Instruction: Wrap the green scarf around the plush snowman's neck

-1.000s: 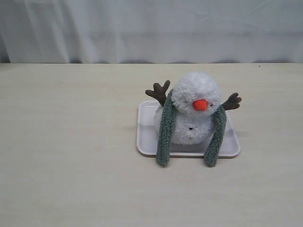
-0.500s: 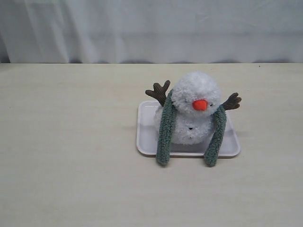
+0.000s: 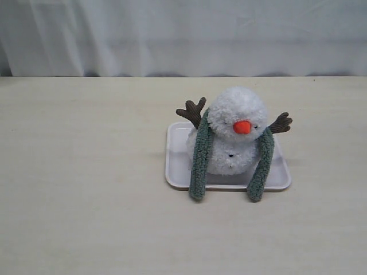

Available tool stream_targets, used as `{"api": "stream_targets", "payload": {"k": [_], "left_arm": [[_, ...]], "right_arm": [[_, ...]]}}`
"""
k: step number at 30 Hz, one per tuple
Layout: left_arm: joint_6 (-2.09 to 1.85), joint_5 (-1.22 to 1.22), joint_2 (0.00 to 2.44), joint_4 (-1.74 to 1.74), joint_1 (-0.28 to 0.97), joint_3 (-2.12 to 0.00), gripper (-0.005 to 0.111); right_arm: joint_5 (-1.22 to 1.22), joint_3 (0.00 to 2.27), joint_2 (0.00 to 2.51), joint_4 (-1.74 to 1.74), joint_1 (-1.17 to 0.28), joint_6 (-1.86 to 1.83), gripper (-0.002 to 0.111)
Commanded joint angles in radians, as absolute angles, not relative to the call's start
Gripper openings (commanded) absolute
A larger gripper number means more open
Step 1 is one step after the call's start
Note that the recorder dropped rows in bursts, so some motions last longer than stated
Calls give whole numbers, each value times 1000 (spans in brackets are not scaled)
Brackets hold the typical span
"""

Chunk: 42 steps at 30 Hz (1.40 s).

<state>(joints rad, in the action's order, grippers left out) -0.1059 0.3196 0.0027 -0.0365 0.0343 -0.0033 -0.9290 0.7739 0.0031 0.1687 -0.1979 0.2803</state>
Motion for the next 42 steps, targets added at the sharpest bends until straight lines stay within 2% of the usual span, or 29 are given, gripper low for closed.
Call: {"api": "stream_targets", "payload": {"k": [1,8,12,17,22,32,42], "left_arm": [[-99,309,0,-38,30,0,0],[-99,309,0,-38,30,0,0],[-99,309,0,-38,30,0,0],[-99,309,0,-38,30,0,0],[-99,309,0,-38,30,0,0],[-99,309,0,-38,30,0,0],[-99,309,0,-38,30,0,0]], "right_arm": [[-925,775,0,153,-116,276,4],[-871,771,0,136,-58,266,4],[-710,725,0,92,-56,170,4],[-483,613,0,67,-54,85,4],[-349,500,0,65,8,54,4],[67,162,0,63,68,22,4],[103,0,0,7,68,-120,4]]}}
